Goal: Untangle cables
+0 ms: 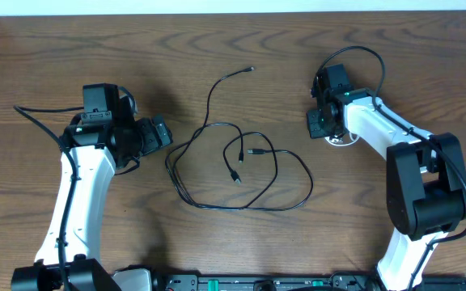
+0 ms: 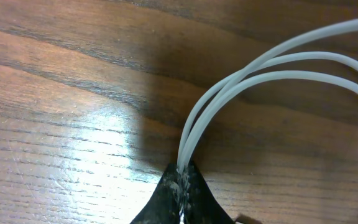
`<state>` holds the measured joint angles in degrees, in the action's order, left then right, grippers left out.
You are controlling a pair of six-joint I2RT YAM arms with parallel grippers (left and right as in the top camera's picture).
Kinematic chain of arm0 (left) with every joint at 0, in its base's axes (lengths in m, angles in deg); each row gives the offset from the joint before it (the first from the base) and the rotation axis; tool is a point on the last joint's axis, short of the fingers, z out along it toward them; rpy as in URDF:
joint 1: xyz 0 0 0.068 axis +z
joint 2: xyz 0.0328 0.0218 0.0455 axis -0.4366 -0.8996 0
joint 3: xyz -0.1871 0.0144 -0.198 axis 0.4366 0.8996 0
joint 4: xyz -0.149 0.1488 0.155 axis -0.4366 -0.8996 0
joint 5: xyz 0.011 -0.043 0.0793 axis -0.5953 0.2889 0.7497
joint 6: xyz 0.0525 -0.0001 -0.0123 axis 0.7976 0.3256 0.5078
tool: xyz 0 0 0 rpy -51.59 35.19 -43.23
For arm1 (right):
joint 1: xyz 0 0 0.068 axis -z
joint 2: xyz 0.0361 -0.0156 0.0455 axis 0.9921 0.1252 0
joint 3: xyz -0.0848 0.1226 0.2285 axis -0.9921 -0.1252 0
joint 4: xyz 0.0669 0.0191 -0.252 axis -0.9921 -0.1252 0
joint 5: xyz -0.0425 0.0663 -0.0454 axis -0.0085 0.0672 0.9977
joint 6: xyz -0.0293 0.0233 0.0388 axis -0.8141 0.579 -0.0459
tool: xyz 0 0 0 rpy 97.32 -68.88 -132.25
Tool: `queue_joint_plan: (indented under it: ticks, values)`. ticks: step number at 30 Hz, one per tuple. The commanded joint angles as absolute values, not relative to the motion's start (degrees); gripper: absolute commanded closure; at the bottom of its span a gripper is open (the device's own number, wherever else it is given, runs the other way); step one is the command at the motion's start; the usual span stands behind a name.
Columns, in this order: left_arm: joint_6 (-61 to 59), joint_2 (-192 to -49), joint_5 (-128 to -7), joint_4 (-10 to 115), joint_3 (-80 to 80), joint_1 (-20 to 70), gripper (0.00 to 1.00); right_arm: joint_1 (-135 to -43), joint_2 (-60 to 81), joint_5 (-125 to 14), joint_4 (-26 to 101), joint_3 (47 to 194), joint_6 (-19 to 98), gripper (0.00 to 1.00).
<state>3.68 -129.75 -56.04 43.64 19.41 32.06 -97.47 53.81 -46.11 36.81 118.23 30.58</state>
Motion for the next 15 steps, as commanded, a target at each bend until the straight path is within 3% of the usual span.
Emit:
queue_joint_plan:
  ticks: [1, 15]
  values:
    - [3.6, -130.1, -55.7, 43.5, 19.6, 32.2, 0.02, -97.7, 56.4, -47.2, 36.3, 117.6, 27.9, 0.99]
    - [3.6, -130.1, -55.7, 43.5, 19.6, 32.2, 0.02, -88.2, 48.5, -43.0, 32.9, 117.6, 25.9, 0.99]
